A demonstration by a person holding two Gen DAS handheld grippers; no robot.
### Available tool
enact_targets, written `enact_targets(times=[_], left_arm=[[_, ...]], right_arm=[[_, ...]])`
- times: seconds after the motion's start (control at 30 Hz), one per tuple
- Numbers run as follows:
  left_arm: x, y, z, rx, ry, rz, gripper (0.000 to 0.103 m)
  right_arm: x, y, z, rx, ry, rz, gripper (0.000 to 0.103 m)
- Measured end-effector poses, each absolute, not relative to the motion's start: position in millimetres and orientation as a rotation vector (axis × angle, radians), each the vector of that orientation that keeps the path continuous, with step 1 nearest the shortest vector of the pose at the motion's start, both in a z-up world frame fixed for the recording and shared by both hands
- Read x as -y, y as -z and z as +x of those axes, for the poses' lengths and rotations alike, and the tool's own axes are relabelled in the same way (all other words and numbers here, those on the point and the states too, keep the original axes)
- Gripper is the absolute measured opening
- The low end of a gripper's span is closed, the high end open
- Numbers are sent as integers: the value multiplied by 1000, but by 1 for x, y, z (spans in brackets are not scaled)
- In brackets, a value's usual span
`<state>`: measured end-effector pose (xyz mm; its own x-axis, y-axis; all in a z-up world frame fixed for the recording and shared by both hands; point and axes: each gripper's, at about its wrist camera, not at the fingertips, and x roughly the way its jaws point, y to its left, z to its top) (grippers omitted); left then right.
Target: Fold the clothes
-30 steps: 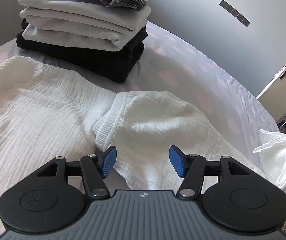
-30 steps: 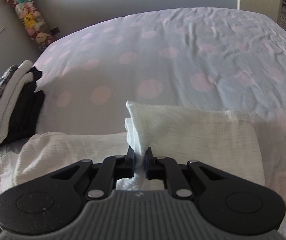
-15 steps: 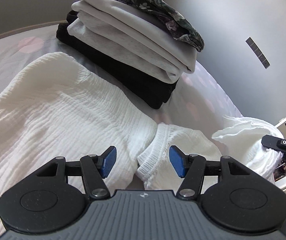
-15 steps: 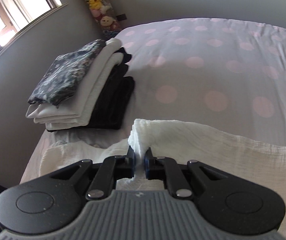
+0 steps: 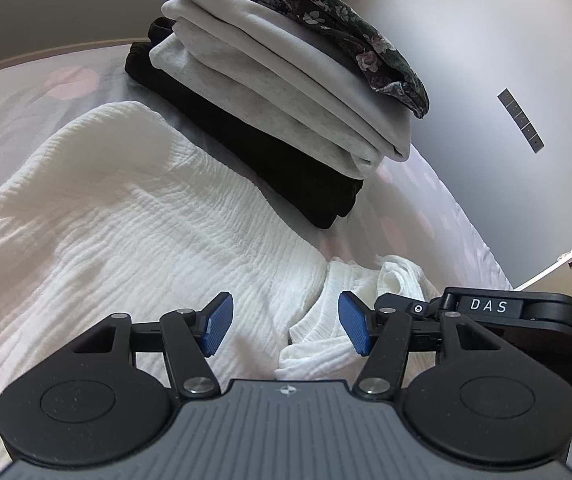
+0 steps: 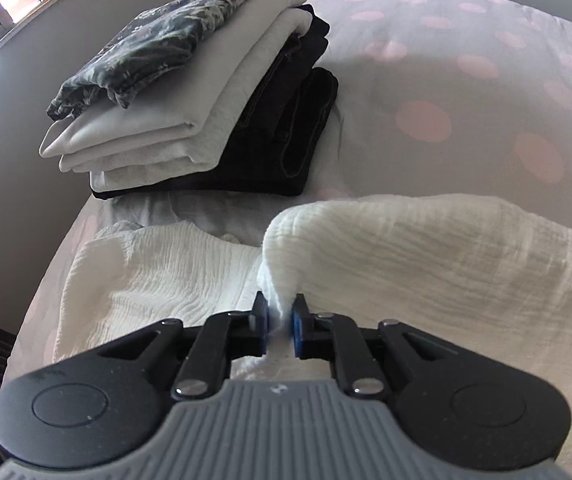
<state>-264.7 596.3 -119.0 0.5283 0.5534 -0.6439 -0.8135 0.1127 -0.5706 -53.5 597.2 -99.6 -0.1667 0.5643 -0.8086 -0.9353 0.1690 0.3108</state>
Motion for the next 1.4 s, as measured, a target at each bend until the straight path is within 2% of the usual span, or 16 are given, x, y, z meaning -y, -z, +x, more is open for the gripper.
enact_targets(times=[0.13,0.33,0.4,0.43,0.57,0.77,0.9,1.03,1.3,1.37,1.4], left_arm=[[-592,116,-257,-304,-999,-1015,69],[-582,107,-245,-310,-949,-950,68],[-578,104,-239,-321,-948,-927,61],[-577,103,-235,-338,-944,-913,55],[-566,100,-213,-418,-912,-835,46],[-536,105,-161,-611,-858,-628,45],[-535,125,-143,-707,-866,-609,45],[-540,145,-134,-789,-906,-592,45],[-534,149,-125,-845,-945,-503,45],[-529,145,-124,-844,-948,-488,45],[-526,142,-125,-840,-948,-484,45]], right_arm=[[-587,94,-45,-1050,-1439,-421,40],[-540,75,-3,-995,-1413,-371,42],[-513,74,22,-985,-1372,-358,42],[-499,74,35,-978,-1347,-353,43],[-430,84,101,-981,-1192,-304,42],[-332,117,177,-1049,-979,-200,43],[-277,144,208,-1104,-887,-143,43],[-258,169,214,-1164,-899,-69,50],[-256,194,208,-1200,-965,22,50],[-254,193,209,-1208,-974,33,44],[-253,192,208,-1216,-975,34,33]])
